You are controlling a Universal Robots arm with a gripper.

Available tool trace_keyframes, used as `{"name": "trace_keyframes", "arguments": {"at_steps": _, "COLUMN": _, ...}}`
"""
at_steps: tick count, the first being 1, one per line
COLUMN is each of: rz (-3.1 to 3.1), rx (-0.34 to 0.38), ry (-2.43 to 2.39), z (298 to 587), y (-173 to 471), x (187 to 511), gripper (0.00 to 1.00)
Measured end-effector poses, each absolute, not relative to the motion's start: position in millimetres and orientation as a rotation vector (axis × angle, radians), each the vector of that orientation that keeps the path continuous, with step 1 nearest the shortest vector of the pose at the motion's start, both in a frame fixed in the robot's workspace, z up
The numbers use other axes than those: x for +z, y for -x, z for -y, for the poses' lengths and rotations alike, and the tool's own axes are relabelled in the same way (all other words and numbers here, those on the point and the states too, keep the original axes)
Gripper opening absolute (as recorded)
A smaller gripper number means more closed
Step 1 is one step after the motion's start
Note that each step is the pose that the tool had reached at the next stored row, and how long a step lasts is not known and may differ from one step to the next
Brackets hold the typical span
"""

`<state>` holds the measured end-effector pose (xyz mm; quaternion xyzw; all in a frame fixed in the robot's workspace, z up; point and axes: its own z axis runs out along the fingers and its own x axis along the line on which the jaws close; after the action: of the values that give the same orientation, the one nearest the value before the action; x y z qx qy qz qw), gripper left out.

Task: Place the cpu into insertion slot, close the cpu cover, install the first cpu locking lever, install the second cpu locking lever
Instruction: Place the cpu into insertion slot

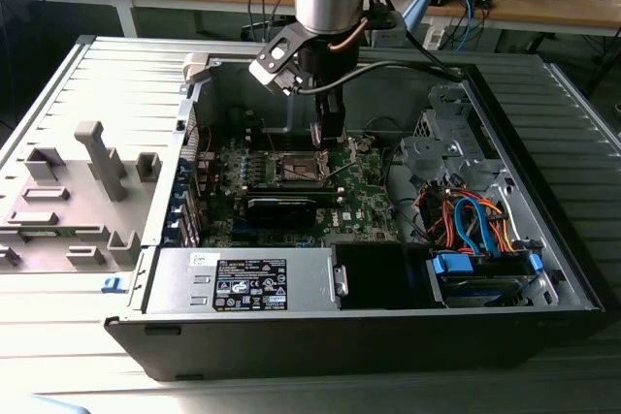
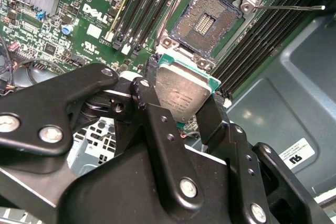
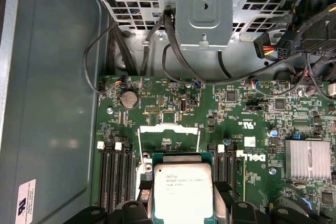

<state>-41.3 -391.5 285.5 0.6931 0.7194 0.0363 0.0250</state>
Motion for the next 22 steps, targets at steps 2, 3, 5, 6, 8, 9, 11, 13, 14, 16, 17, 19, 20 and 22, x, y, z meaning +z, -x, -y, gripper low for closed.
{"name": "trace_keyframes", "arguments": {"at_steps": 2, "rz": -2.225, "rx": 0.112, "ry": -2.144, "z": 391.5, "y": 41.3, "x": 285.1, "gripper": 0.55}}
{"name": "trace_keyframes", "arguments": {"at_steps": 3, "rz": -2.225, "rx": 0.112, "ry": -2.144, "z": 391.5, "y": 41.3, "x": 284.9, "gripper": 0.55}}
{"name": "trace_keyframes", "arguments": {"at_steps": 5, "rz": -2.225, "rx": 0.112, "ry": -2.144, "z": 391.5, "y": 41.3, "x": 284.6, "gripper": 0.55}}
{"name": "trace_keyframes", "arguments": {"at_steps": 6, "rz": -2.225, "rx": 0.112, "ry": -2.144, "z": 391.5, "y": 41.3, "x": 284.4, "gripper": 0.55}}
{"name": "trace_keyframes", "arguments": {"at_steps": 8, "rz": -2.225, "rx": 0.112, "ry": -2.144, "z": 391.5, "y": 41.3, "x": 284.1, "gripper": 0.55}}
{"name": "trace_keyframes", "arguments": {"at_steps": 9, "rz": -2.225, "rx": 0.112, "ry": -2.144, "z": 391.5, "y": 41.3, "x": 282.2, "gripper": 0.55}}
{"name": "trace_keyframes", "arguments": {"at_steps": 11, "rz": -2.225, "rx": 0.112, "ry": -2.144, "z": 391.5, "y": 41.3, "x": 280.3, "gripper": 0.55}}
{"name": "trace_keyframes", "arguments": {"at_steps": 13, "rz": -2.225, "rx": 0.112, "ry": -2.144, "z": 391.5, "y": 41.3, "x": 279.9, "gripper": 0.55}}
{"name": "trace_keyframes", "arguments": {"at_steps": 14, "rz": -2.225, "rx": 0.112, "ry": -2.144, "z": 391.5, "y": 41.2, "x": 279.8, "gripper": 0.55}}
{"name": "trace_keyframes", "arguments": {"at_steps": 16, "rz": -2.225, "rx": 0.112, "ry": -2.144, "z": 391.5, "y": 41.3, "x": 279.4, "gripper": 0.55}}
{"name": "trace_keyframes", "arguments": {"at_steps": 17, "rz": -2.225, "rx": 0.112, "ry": -2.144, "z": 391.5, "y": 41.2, "x": 279.3, "gripper": 0.55}}
{"name": "trace_keyframes", "arguments": {"at_steps": 19, "rz": -2.225, "rx": 0.112, "ry": -2.144, "z": 391.5, "y": 41.3, "x": 279.1, "gripper": 0.55}}
{"name": "trace_keyframes", "arguments": {"at_steps": 20, "rz": -2.225, "rx": 0.112, "ry": -2.144, "z": 391.5, "y": 41.3, "x": 279.0, "gripper": 0.55}}
{"name": "trace_keyframes", "arguments": {"at_steps": 22, "rz": -2.225, "rx": 0.112, "ry": -2.144, "z": 391.5, "y": 41.3, "x": 278.6, "gripper": 0.55}}
